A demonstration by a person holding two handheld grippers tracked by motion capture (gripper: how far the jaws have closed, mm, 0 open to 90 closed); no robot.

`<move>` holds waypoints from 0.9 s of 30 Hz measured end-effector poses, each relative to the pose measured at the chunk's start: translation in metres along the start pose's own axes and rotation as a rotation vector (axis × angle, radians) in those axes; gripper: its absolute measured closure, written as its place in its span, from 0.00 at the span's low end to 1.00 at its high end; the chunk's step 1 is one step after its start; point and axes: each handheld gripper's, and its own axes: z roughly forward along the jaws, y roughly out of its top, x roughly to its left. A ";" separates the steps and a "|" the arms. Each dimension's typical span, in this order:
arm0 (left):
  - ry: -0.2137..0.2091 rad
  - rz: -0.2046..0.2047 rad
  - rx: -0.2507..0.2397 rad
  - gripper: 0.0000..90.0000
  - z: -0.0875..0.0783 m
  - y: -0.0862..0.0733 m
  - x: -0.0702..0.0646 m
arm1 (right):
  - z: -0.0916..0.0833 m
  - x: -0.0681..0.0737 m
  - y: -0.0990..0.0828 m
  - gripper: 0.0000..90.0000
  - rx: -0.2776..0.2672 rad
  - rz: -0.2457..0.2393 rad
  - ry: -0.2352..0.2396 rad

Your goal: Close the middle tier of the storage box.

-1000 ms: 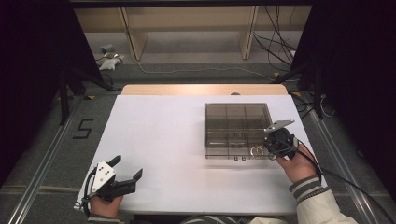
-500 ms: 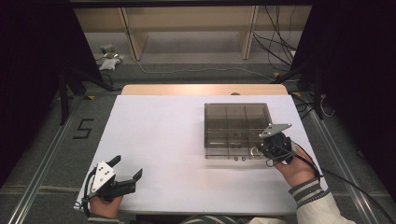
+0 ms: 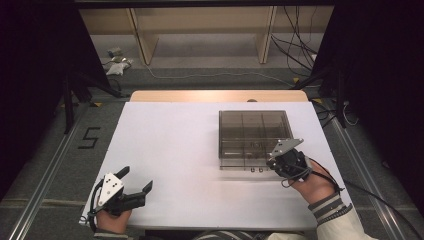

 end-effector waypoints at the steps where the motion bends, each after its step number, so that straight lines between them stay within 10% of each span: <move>1: -0.001 0.000 0.000 0.08 0.000 0.000 0.000 | 0.000 0.000 0.000 1.00 0.003 -0.006 -0.001; 27: -0.004 -0.002 0.001 0.09 0.001 0.000 -0.001 | 0.010 0.010 -0.005 1.00 0.062 -0.095 0.062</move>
